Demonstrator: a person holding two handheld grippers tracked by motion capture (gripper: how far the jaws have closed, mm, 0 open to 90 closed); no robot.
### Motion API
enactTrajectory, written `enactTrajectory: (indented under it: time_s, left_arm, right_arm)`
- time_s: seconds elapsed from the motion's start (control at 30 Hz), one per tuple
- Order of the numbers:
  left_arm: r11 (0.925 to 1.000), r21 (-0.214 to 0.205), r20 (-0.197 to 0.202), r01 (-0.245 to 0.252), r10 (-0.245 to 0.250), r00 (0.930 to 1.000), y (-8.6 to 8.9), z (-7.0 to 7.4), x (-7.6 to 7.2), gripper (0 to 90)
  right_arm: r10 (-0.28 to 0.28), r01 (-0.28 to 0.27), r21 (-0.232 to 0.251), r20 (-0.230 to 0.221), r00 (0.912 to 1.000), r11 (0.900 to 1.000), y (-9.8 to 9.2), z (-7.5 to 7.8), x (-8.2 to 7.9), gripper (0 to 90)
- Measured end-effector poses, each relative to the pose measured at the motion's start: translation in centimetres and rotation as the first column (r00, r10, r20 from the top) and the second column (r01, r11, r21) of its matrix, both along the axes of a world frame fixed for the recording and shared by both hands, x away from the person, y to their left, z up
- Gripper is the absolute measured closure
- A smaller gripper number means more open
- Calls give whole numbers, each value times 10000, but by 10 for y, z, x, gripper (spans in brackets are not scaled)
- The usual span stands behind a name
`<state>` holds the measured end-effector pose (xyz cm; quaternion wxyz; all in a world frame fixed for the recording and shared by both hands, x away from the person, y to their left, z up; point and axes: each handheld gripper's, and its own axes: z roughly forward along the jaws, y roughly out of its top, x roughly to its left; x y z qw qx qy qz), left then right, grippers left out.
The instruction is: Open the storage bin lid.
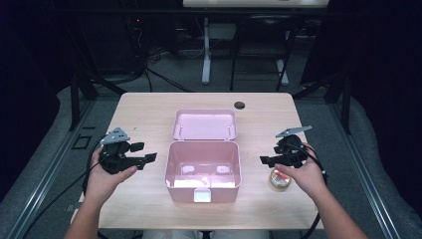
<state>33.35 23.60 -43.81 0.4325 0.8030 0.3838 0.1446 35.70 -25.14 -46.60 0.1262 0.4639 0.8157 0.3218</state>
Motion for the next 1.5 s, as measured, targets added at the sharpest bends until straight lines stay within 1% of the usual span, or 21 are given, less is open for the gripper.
enactTrajectory:
  time_s: [0.07,0.13,0.17,0.2,0.4,0.43,0.47,0.5,0.63,0.73,0.8,0.87,0.93,1.0,1.07,1.1,1.17,1.27,1.33,1.37,1.5]
  left_arm:
    - [9999,-50,13,-92,92,10000,0,0,0,348]
    - [9999,-85,24,-89,90,10000,0,1,0,349]
    - [9999,-75,30,-81,81,10000,0,2,-1,349]
    - [9999,-74,41,-87,87,10000,-1,2,-1,349]
    - [9999,-96,24,-33,33,10000,-3,4,-1,349]
    - [10000,-90,-3,8,-8,10000,-4,4,0,349]
    - [9999,-101,-20,37,-37,10000,-5,4,0,349]
    - [10000,-79,-16,45,-45,10000,-5,4,0,350]
    - [9999,-85,-23,138,-138,9999,-7,5,0,353]
    - [9998,-135,-26,151,-152,9999,-7,5,0,353]
    - [9998,-151,-10,111,-111,9999,-6,5,0,355]
    - [9998,-143,-9,143,-143,9999,-6,5,0,358]
    - [9998,-115,-29,152,-152,9999,-6,5,0,358]
    - [9998,-120,-31,172,-173,9998,-6,5,0,358]
    - [9998,-113,-36,190,-190,9998,-6,6,-1,359]
    - [9998,-109,-21,179,-179,9998,-6,5,-1,359]
    - [9998,-79,-25,169,-170,9999,-6,5,-1,362]
    - [9998,-71,-39,186,-187,9998,-6,5,-1,365]
    - [9998,-46,-42,205,-205,9998,-7,5,0,365]
    - [9998,-61,-57,188,-188,9998,-7,4,0,365]
    - [9998,-67,-81,176,-177,9998,-7,4,0,365]
  right_arm:
    - [-46,42,-120,-315,9995,9999,-1,-2,3,309]
    - [9,-32,-386,-587,9983,9993,-3,-5,6,305]
    - [-35,-9,-655,-666,9978,9979,-3,-5,6,299]
    - [-13,-38,-759,-671,9977,9971,-4,-6,7,290]
    - [-90,-45,-1137,-1179,9930,9935,-5,-7,7,254]
    - [-98,-69,-1318,-1250,9921,9913,-7,-7,8,251]
    - [-186,17,-1262,-1330,9909,9920,-7,-7,8,248]
    - [-223,25,-1387,-1417,9897,9903,-8,-7,9,245]
    - [-372,126,-1485,-1646,9857,9888,-10,-10,11,243]
    - [-403,83,-1630,-1944,9801,9866,-11,-14,13,243]
    - [-491,87,-1750,-2276,9725,9845,-10,-17,14,246]
    - [-413,-100,-1966,-2546,9662,9804,-11,-21,17,266]
    - [-509,-91,-2041,-2865,9567,9789,-11,-25,20,284]
    - [-531,-135,-2142,-3020,9518,9767,-11,-29,23,285]
    - [-590,-110,-2208,-3082,9495,9752,-11,-32,25,284]
    - [-603,-155,-2320,-3164,9467,9726,-11,-33,26,268]
    - [-633,-159,-2431,-3145,9472,9699,-11,-36,27,220]
    - [-825,-81,-2644,-3300,9404,9644,-11,-40,29,168]
    - [-967,-10,-2733,-3439,9340,9619,-11,-42,30,156]
    - [-915,-65,-2741,-3433,9348,9617,-12,-43,30,155]
    - [-1020,-8,-2786,-3544,9295,9604,-12,-49,30,154]
